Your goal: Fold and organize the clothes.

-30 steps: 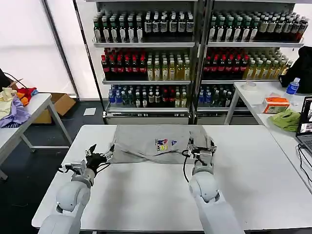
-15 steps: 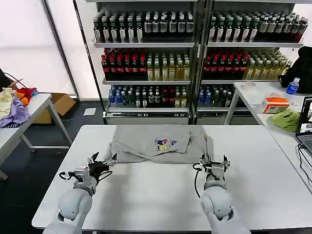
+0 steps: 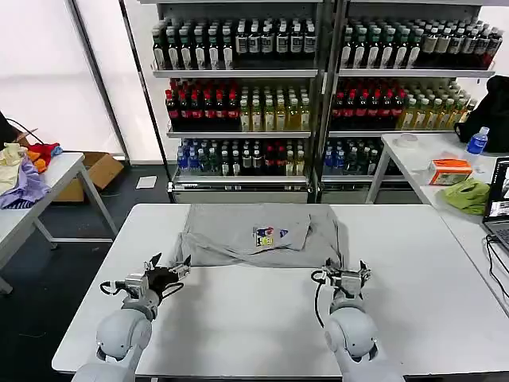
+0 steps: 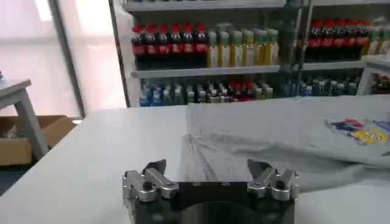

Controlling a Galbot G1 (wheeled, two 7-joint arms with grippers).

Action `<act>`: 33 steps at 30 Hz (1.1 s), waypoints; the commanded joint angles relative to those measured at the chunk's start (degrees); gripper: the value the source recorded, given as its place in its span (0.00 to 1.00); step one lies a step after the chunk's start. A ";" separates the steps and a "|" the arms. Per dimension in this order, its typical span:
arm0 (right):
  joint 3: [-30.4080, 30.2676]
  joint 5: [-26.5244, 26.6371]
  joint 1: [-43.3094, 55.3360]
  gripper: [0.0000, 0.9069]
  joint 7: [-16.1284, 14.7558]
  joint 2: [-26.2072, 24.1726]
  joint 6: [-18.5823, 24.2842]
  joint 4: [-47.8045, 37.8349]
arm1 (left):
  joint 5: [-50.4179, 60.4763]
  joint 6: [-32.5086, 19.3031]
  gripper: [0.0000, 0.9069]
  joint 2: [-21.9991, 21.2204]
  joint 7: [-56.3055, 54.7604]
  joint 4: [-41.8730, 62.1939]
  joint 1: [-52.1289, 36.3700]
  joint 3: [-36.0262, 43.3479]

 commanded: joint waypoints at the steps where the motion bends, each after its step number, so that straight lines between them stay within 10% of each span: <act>1: 0.34 0.36 0.03 0.71 -0.77 0.95 0.33 -2.84 | 2.32 -0.16 0.67 -0.13 0.94 1.98 0.23 0.41; 3: 0.44 0.40 -0.04 0.39 -0.86 1.21 0.56 -3.39 | 2.69 -0.20 0.46 -0.09 1.19 2.04 0.39 0.52; 4: 0.50 0.60 -0.24 0.02 -0.90 1.40 0.77 -3.83 | 2.81 -0.26 0.23 -0.09 1.29 2.07 0.47 0.54; 5: 0.52 0.78 -0.40 0.00 -0.83 1.46 0.89 -3.88 | 2.81 -0.29 0.18 -0.08 1.38 2.07 0.52 0.55; 10: 0.47 1.72 -1.44 0.00 -0.57 1.60 1.20 -3.55 | 2.64 -1.22 0.02 -0.16 1.84 2.14 0.96 0.56; 33: 0.90 2.10 -6.13 0.00 -0.11 0.95 0.73 4.96 | 2.80 -4.72 0.00 0.84 3.00 -0.61 3.18 0.44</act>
